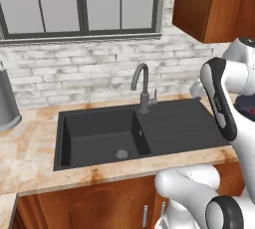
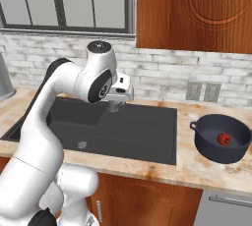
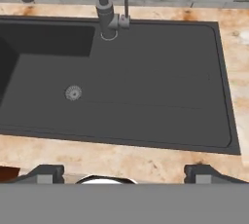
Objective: Dump the bell pepper from the pot into the sink. Then turn on the water and wash the bell pepper. Then turn off the water and put the bell pepper back in the pot.
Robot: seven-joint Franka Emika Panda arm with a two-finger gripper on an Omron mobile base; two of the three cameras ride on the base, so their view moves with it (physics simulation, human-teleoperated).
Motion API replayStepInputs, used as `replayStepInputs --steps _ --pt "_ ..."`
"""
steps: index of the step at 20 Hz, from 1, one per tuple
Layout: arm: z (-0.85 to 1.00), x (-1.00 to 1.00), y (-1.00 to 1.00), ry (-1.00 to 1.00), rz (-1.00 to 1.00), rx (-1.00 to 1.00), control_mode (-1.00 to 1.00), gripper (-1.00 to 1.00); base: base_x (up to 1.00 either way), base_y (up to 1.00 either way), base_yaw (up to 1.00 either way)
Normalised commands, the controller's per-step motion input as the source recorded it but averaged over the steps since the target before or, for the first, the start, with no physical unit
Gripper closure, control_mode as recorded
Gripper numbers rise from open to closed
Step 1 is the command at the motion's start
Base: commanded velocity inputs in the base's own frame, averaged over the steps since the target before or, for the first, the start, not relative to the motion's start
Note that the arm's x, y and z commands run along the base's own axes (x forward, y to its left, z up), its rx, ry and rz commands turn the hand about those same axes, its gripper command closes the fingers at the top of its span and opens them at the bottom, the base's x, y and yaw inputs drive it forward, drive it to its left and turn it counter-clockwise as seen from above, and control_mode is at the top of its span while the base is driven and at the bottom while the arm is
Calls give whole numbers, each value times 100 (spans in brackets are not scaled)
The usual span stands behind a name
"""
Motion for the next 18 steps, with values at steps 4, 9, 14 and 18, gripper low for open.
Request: replayStepInputs --steps 4,9,14,18 --pt "0 0 -91 -2 0 0 -100 -100 0 0 0" --pt "0 0 -90 0 0 0 -100 -100 0 0 0" --pt "-4 2 -84 0 0 0 -100 -100 0 0 0" --pt "-16 37 -68 0 -3 0 -100 -100 0 0 0"
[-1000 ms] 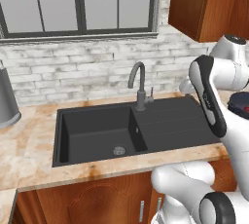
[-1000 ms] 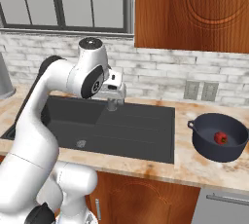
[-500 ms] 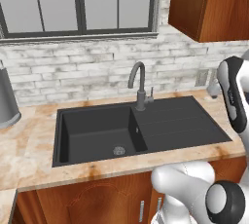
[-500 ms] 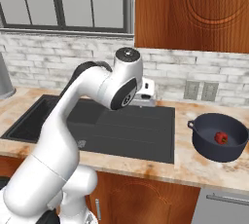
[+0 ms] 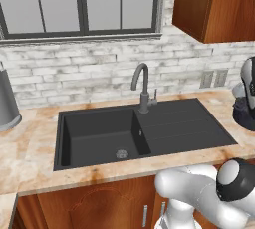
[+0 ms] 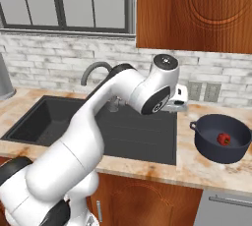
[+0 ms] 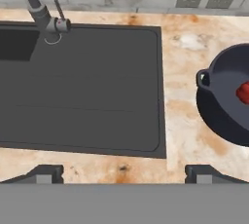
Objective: Dump the bell pepper from the pot into the sink. Then turn on the water and wash the bell pepper. Then turn off the water and put the bell pepper back in the pot.
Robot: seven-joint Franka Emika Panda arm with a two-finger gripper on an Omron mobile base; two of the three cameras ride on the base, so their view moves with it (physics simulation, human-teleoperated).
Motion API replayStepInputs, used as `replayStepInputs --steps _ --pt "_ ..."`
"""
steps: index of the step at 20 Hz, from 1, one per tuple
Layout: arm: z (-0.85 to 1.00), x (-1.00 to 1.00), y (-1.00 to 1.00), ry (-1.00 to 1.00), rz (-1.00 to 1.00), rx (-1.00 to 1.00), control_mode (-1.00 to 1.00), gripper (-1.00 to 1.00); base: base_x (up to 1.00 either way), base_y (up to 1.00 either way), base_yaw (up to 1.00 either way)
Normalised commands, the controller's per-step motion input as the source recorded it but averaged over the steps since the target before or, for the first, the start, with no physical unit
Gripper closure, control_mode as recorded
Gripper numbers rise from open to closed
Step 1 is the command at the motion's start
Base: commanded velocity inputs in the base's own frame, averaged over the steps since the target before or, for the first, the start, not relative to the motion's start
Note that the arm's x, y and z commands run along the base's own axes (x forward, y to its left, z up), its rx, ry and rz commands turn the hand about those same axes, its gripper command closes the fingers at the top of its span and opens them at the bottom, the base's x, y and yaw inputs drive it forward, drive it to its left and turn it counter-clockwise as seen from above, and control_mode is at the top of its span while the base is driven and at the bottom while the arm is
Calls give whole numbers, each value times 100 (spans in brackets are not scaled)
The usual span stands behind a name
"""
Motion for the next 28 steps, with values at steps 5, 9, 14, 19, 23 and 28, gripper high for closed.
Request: replayStepInputs --steps 5,9,14,19,23,28 --pt "-26 43 -65 0 -3 0 -100 -100 0 0 0" --pt "-32 46 -61 0 -3 0 -100 -100 0 0 0" --pt "-36 51 -50 2 -2 -1 -100 -100 0 0 0" --pt "-32 57 -36 5 0 -1 -100 -100 0 0 0" --pt "-33 54 -23 6 0 -2 -100 -100 0 0 0" --pt "-33 49 -15 4 0 -2 -100 -100 0 0 0"
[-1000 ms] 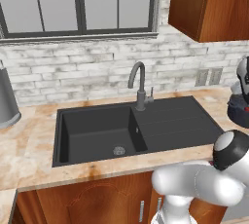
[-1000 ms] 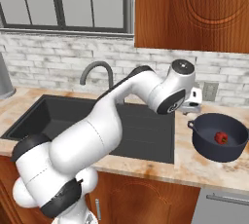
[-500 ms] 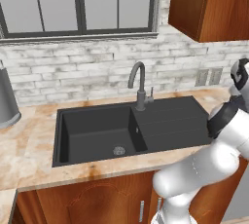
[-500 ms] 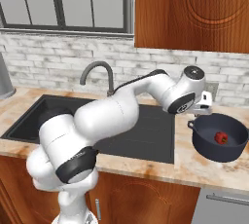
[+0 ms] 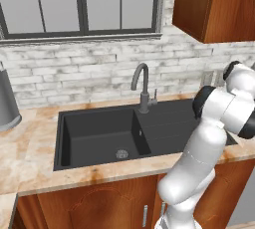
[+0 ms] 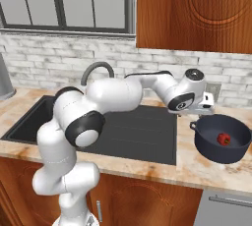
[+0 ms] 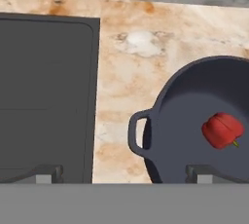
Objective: Dump the bell pepper from the pot into the sink. Then turn on the water and wash the bell pepper. Then turn off the water and put the bell pepper back in the pot.
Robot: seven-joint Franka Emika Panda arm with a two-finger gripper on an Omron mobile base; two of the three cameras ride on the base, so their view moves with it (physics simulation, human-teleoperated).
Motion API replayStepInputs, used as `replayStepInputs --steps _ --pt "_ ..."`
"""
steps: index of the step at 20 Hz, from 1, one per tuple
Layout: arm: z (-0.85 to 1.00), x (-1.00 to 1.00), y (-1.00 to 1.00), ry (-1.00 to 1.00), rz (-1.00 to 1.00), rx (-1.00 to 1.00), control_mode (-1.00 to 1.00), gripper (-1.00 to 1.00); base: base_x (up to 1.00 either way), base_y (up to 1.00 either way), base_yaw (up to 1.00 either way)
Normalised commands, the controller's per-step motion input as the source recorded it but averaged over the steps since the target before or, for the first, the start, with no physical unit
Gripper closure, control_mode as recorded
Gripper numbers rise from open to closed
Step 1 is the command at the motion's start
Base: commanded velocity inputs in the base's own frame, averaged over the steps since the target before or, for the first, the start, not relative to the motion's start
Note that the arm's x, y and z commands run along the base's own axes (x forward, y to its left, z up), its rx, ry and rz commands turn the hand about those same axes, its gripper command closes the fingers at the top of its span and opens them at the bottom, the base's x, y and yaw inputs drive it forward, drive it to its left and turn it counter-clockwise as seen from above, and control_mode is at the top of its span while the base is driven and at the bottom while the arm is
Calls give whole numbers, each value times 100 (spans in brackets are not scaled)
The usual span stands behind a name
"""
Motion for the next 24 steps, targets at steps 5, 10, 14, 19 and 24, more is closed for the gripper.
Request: replayStepInputs --steps 5,10,14,19,24 --pt "-34 48 -17 2 0 -2 -100 -100 0 0 0" --pt "-35 41 -23 3 0 -1 -100 -100 0 0 0" --pt "-29 28 -26 1 0 0 -100 -100 0 0 0" --pt "-28 19 -23 1 0 0 -100 -100 0 0 0" --pt "-37 1 -5 5 0 0 -100 -100 0 0 0"
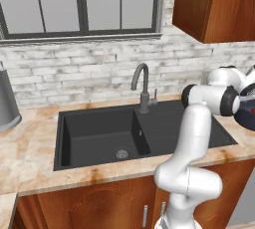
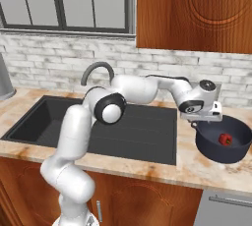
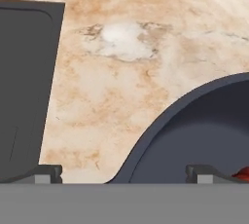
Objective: Dump the bell pepper from the pot into the sink. Then turn on the water and wash the bell pepper. Then turn off the water and put the bell pepper back in the pot.
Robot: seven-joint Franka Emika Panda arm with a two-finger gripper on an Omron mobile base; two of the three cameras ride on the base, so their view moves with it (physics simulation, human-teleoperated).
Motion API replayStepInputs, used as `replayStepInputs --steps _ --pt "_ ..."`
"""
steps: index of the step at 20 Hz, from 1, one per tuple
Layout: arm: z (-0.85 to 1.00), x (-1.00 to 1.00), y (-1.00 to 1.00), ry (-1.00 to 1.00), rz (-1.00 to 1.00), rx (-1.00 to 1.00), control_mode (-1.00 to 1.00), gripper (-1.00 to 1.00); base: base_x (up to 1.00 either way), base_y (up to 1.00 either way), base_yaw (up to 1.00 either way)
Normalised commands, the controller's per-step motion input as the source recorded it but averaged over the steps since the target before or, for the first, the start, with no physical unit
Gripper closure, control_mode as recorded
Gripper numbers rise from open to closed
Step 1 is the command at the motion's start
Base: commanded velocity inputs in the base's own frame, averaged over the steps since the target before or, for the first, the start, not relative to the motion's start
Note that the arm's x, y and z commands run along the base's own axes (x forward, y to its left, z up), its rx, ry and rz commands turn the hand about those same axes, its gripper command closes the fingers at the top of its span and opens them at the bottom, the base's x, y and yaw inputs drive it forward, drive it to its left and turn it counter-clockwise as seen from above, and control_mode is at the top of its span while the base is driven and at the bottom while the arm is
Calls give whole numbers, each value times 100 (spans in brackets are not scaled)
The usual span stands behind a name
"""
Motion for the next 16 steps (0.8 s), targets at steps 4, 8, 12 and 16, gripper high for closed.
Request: replayStepInputs --steps 4,8,12,16 --pt "-39 -5 0 7 0 0 -100 -100 0 0 0" --pt "-31 -35 8 3 0 0 -100 -100 0 0 0" --pt "-19 -55 16 0 0 0 -100 -100 0 0 0" --pt "-5 -54 22 0 0 0 -100 -100 0 0 0"
